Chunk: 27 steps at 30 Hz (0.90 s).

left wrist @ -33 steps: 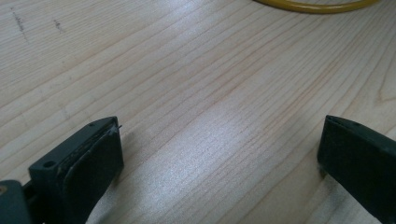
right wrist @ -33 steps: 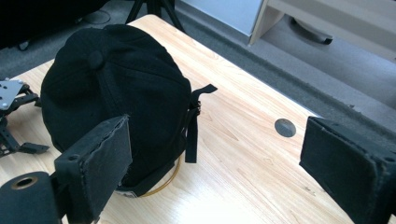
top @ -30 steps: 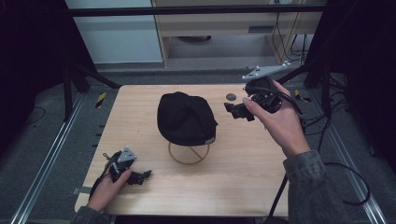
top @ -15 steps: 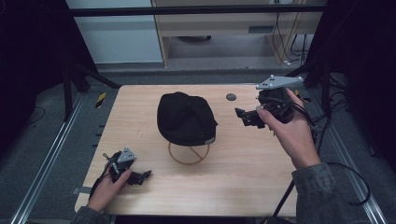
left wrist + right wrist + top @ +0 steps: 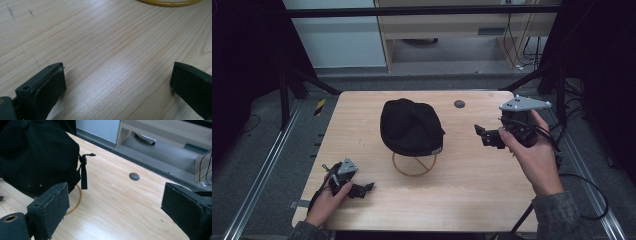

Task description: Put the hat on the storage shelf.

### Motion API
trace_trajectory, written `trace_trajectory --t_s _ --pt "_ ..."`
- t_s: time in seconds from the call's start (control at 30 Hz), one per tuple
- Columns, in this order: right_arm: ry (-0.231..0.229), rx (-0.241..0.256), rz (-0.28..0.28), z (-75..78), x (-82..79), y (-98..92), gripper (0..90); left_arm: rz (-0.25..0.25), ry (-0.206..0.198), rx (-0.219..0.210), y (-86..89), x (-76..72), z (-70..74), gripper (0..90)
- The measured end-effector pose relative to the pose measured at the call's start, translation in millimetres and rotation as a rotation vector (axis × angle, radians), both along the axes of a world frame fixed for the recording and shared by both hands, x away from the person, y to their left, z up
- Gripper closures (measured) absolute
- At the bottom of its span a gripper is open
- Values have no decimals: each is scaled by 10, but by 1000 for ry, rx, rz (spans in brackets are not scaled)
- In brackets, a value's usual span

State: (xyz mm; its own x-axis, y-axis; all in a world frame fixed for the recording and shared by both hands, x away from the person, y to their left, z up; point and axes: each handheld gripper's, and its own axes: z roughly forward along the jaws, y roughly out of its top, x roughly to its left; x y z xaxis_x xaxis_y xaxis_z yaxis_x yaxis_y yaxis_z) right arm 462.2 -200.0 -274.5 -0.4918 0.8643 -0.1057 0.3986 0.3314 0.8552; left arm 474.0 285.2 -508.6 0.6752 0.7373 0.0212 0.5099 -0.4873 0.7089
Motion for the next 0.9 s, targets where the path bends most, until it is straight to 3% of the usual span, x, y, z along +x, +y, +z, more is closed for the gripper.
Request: trace_trajectory --t_s 0.57,0.9 --pt "103 20 -21 -763 -92 -88 86 2 0 0 1 -7 0 0" --pt "170 -7 -10 -1197 -102 -8 91 2 0 0 1 -8 0 0"
